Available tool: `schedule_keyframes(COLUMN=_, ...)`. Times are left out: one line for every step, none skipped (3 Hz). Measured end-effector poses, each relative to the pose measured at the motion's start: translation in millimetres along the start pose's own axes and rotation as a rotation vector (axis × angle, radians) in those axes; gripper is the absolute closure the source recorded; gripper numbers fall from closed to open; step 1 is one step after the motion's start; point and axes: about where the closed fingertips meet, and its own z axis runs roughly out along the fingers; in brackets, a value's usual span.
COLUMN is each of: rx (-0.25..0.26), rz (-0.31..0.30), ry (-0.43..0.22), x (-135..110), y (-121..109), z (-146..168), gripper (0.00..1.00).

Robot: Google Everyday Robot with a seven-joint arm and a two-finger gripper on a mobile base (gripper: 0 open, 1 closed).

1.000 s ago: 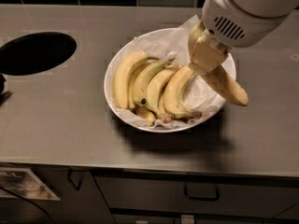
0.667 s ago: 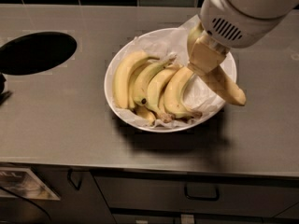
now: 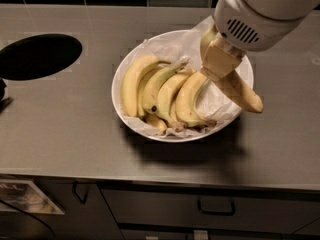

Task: Pick banana from white bowl

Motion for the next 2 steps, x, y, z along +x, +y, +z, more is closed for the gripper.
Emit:
schedule_keyframes(rx=0.0, rz=0.0, ry=0.0, x=0.0, y=0.0, z=0.0, gripper=1.0)
schedule_keyframes(rx=0.0, rz=0.0, ry=0.0, x=0.0, y=0.0, z=0.0, gripper=1.0)
